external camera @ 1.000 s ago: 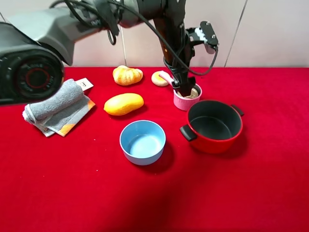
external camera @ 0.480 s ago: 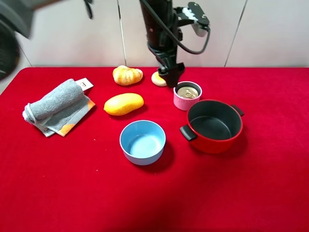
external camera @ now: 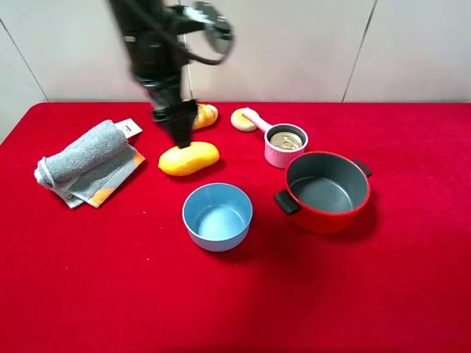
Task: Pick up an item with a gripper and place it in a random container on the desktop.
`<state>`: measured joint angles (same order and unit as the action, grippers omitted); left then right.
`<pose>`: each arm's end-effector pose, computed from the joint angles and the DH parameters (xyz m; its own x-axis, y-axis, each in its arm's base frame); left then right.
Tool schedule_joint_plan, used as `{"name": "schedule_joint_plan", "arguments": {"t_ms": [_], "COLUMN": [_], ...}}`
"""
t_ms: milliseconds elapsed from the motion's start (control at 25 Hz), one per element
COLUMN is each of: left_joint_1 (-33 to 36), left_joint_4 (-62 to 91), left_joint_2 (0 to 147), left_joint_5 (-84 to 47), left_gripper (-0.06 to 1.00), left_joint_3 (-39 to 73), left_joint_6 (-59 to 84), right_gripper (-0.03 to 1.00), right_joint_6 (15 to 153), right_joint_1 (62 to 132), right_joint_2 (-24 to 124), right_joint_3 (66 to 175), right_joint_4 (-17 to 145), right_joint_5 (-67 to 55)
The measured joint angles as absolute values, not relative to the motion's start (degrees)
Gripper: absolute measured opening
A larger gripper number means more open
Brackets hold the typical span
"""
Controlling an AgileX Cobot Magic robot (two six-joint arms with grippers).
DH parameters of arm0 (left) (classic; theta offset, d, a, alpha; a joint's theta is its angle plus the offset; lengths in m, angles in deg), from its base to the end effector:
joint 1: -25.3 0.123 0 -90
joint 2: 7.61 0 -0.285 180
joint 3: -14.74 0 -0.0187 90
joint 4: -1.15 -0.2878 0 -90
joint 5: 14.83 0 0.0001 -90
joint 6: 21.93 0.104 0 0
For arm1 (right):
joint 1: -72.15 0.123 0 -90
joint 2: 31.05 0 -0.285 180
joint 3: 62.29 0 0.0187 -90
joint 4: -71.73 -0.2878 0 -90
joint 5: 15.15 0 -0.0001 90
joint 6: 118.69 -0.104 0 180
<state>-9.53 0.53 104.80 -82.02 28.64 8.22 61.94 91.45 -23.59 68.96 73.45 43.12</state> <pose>0.3467 -0.2400 0.2616 -0.3982 0.8934 -0.2082 0.8933 0.4293 0.1333 0.0394 0.0110 0.2925 -0.3825 -0.1623 -0.9096 -0.3188 0.9472 -0.0349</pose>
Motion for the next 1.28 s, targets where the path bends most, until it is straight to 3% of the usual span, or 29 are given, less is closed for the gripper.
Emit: {"name": "schedule_joint_plan", "arguments": {"t_ms": [480,1280], "left_joint_1": [-3.97,-3.84], "left_joint_4": [0.41,7.47], "left_joint_2": [78.65,42.19], "left_joint_5": [-82.02,-77.59], "left_gripper": [0.97,0.97], "left_joint_3": [4.45,-27.33], "left_joint_6": [0.16,-5.95], "right_gripper": [0.69,0.69], "right_joint_6": [61.94,61.94], "right_joint_1": [91.45,91.45], "right_joint_2": [-23.59,-23.59], "right_joint_3": [68.96,68.96], "right_joint_4": [73.45,73.45], "right_joint_5": [43.12,43.12]}}
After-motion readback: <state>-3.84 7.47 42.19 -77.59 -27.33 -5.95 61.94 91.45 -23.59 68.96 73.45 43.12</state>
